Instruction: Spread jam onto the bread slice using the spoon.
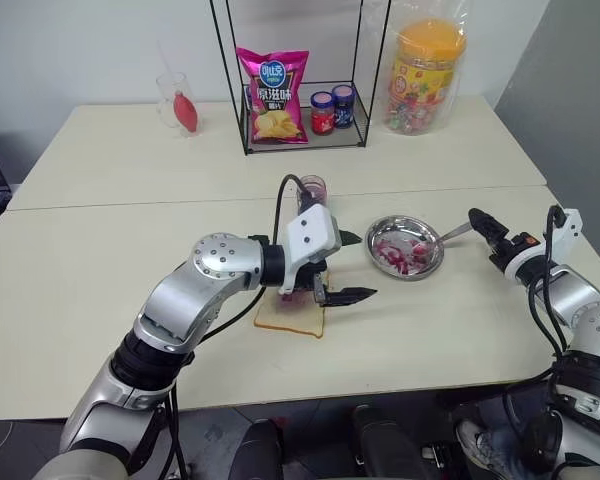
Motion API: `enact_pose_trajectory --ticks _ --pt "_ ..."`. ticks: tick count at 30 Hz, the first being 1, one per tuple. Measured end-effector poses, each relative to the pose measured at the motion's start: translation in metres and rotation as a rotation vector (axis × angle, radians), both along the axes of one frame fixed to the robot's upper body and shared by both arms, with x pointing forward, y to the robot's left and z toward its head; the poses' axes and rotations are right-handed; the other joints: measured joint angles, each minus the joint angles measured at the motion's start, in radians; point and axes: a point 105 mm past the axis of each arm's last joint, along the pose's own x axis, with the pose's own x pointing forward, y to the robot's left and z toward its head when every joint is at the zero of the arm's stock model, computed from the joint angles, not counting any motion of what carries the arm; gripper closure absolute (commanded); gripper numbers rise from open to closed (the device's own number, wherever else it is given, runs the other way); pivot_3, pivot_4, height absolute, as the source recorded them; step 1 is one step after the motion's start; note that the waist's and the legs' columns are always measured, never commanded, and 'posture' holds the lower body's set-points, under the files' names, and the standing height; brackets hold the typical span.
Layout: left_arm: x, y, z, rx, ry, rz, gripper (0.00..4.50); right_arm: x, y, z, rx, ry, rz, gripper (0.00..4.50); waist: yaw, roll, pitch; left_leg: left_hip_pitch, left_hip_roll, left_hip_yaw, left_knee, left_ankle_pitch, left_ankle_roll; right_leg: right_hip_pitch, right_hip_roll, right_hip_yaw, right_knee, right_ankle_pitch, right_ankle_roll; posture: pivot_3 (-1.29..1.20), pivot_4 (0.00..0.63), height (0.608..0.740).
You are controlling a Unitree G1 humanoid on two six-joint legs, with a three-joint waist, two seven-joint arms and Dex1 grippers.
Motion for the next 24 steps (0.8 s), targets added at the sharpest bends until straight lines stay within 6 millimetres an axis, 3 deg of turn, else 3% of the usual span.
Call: enact_pose_trajectory --ticks 3,8,16,20,24 --pt "0.0 0.0 0.0 0.0 0.0 0.0 0.0 -0.001 0.004 -0.002 -0.024 0.012 0.024 0.02 0.0 0.0 0.0 0.0 0.0 0.0 0.0 0.0 0.0 0.0 0.0 0.0 0.0 0.0 0.0 0.0 0.15 0.74" --pt "0.001 0.001 0.0 0.004 -0.004 0.005 0.0 -0.001 0.017 -0.001 -0.245 0.002 0.08 0.02 0.0 0.0 0.0 0.0 0.0 0.0 0.0 0.0 0.0 0.0 0.0 0.0 0.0 0.0 0.0 0.0 0.15 0.74" --pt "0.003 0.003 0.003 -0.008 -0.015 0.02 0.0 0.004 0.012 0.012 -0.414 -0.091 0.029 0.02 0.0 0.0 0.0 0.0 0.0 0.0 0.001 0.0 0.0 0.0 0.0 0.0 0.0 0.0 0.0 0.0 0.15 0.74" --pt "0.01 0.02 0.015 -0.044 -0.052 0.078 0.0 -0.003 0.014 0.033 -0.55 -0.215 0.057 0.02 0.0 0.0 0.0 0.0 0.0 0.0 0.0 0.0 0.0 0.0 0.0 0.0 0.0 0.0 0.0 0.0 0.15 0.74" --pt "0.012 0.055 0.01 -0.026 -0.022 0.183 0.0 -0.018 0.027 0.049 -0.632 -0.324 0.144 0.02 -0.002 0.0 0.0 0.001 0.001 0.0 0.0 0.0 0.0 0.0 0.0 0.0 0.0 0.0 0.0 0.0 0.15 0.74"
